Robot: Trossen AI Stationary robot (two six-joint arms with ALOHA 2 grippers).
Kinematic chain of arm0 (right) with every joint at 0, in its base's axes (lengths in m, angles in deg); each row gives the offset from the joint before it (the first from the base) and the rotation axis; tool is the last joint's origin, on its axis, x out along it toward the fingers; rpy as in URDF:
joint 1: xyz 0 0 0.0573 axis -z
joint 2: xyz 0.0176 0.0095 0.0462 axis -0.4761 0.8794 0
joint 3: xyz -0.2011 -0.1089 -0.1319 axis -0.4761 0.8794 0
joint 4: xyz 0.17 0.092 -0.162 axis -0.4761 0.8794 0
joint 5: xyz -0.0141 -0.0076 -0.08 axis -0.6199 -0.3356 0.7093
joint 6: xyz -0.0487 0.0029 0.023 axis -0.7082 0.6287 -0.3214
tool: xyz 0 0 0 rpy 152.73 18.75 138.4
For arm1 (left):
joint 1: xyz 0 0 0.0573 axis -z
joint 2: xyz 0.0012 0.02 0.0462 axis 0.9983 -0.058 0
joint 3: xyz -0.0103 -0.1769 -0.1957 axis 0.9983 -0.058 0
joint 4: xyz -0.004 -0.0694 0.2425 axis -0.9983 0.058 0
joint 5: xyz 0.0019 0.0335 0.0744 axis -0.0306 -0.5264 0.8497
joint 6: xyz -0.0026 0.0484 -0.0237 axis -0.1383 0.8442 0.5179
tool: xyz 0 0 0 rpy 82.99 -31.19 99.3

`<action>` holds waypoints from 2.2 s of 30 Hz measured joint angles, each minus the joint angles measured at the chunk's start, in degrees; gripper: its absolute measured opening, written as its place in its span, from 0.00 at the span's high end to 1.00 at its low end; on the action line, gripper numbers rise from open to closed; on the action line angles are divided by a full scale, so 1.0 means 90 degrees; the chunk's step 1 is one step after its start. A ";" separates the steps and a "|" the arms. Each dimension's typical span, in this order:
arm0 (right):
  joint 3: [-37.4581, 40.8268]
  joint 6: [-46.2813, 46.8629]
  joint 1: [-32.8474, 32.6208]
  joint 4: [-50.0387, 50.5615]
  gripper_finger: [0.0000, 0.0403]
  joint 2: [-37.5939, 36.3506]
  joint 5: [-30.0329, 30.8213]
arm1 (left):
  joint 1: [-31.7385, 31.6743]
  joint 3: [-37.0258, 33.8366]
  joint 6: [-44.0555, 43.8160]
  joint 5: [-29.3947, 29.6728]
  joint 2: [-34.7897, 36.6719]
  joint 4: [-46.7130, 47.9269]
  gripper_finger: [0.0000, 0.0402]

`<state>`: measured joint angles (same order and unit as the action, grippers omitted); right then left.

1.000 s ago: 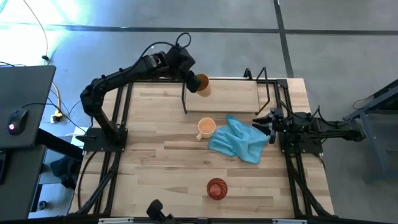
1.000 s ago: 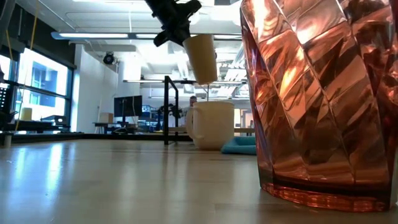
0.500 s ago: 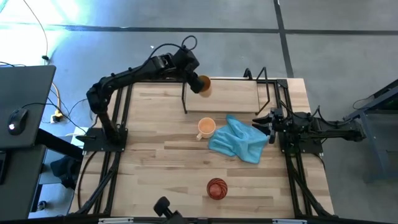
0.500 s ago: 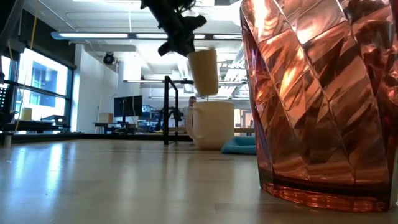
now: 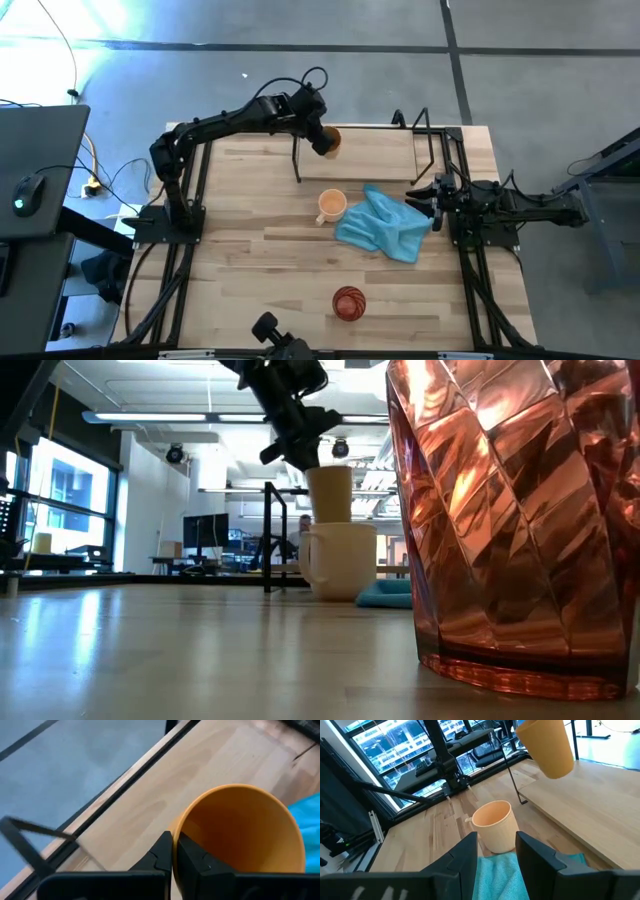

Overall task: Stack small to large cups/mugs on shelf
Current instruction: Put the yellow cup on the shelf

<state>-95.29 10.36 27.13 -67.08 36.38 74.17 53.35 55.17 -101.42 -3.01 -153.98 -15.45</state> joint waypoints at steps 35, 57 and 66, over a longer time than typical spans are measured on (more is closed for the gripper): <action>0.0000 0.0131 0.0000 0.0007 0.69 0.0121 -0.0091 | 0.0002 0.1287 0.0238 0.0015 -0.1044 0.1433 1.00; 0.0000 0.0124 0.0000 0.0022 0.69 0.0121 -0.0098 | -0.0300 0.1292 0.0283 0.0028 -0.1035 0.1216 1.00; 0.0000 0.0194 0.0000 0.0024 0.69 0.0121 -0.0098 | -0.0403 0.1290 0.0289 -0.0074 -0.1035 0.1298 1.00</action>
<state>-95.29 12.10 27.13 -66.86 37.48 73.29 49.73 66.78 -98.82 -3.68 -163.29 -3.77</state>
